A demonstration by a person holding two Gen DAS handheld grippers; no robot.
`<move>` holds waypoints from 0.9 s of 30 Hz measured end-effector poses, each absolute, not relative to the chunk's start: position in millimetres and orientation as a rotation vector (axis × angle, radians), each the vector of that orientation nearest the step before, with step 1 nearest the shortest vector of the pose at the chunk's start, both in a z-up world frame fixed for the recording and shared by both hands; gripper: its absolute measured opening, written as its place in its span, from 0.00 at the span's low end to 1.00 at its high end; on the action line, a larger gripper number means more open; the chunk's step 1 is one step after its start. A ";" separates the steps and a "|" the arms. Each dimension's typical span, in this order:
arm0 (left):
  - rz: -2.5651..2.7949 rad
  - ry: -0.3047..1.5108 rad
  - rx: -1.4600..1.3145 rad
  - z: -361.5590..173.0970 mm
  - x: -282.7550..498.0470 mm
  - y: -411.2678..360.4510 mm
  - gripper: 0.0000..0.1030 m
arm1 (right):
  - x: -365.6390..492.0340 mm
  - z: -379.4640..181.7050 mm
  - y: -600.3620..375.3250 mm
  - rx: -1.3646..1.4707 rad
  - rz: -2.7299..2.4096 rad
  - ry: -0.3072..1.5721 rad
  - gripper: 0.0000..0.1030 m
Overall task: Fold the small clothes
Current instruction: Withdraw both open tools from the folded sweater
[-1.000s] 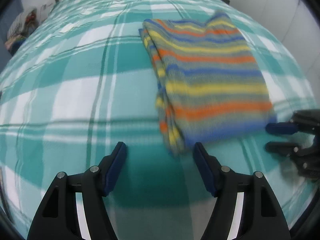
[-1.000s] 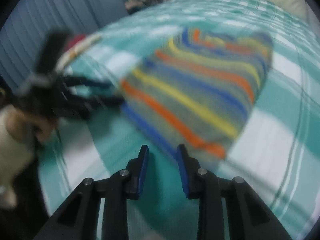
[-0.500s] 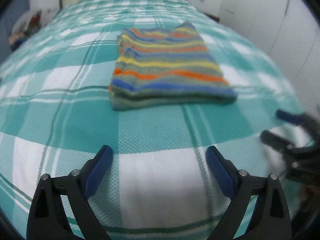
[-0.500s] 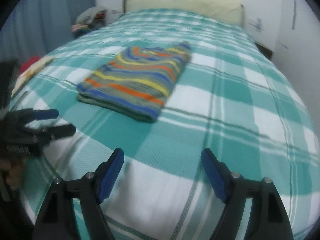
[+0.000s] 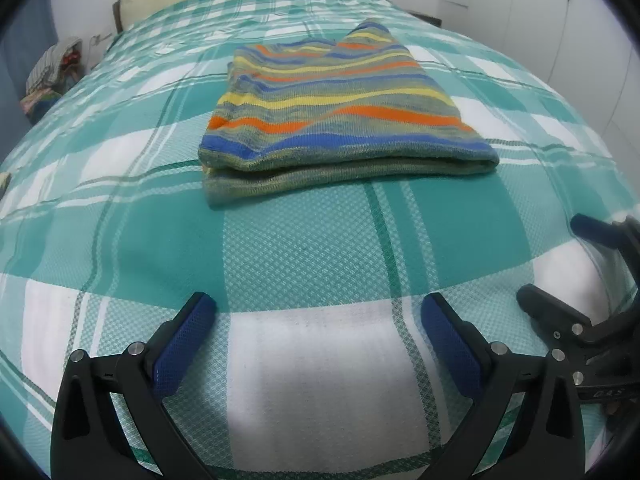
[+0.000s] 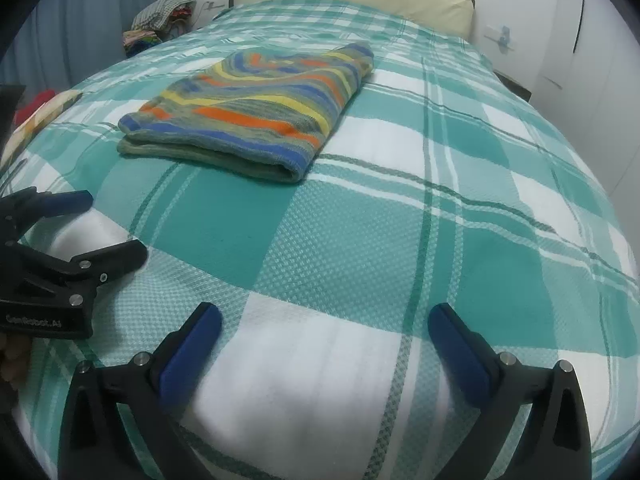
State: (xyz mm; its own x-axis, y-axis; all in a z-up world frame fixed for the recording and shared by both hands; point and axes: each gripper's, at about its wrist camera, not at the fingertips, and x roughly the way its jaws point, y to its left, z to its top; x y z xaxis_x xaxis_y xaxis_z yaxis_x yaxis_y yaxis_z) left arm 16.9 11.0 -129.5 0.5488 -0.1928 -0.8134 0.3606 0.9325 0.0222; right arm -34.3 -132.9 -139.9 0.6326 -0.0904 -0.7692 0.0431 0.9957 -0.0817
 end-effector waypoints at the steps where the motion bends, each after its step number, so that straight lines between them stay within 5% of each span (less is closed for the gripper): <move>1: -0.330 0.935 0.196 -129.7 17.1 10.9 1.00 | -34.1 -140.1 -132.4 -0.057 -0.077 0.883 1.00; 27: -0.327 0.938 0.196 -128.4 13.9 11.0 1.00 | -35.3 -141.2 -130.3 -0.051 -0.073 0.868 1.00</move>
State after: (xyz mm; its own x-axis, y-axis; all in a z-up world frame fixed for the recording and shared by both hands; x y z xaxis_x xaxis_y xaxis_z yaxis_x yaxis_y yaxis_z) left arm 13.9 11.0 -128.4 0.5476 -0.1892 -0.8151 0.3581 0.9334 0.0239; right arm -35.3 -130.3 -141.2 0.6438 -0.0844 -0.7605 0.0432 0.9963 -0.0739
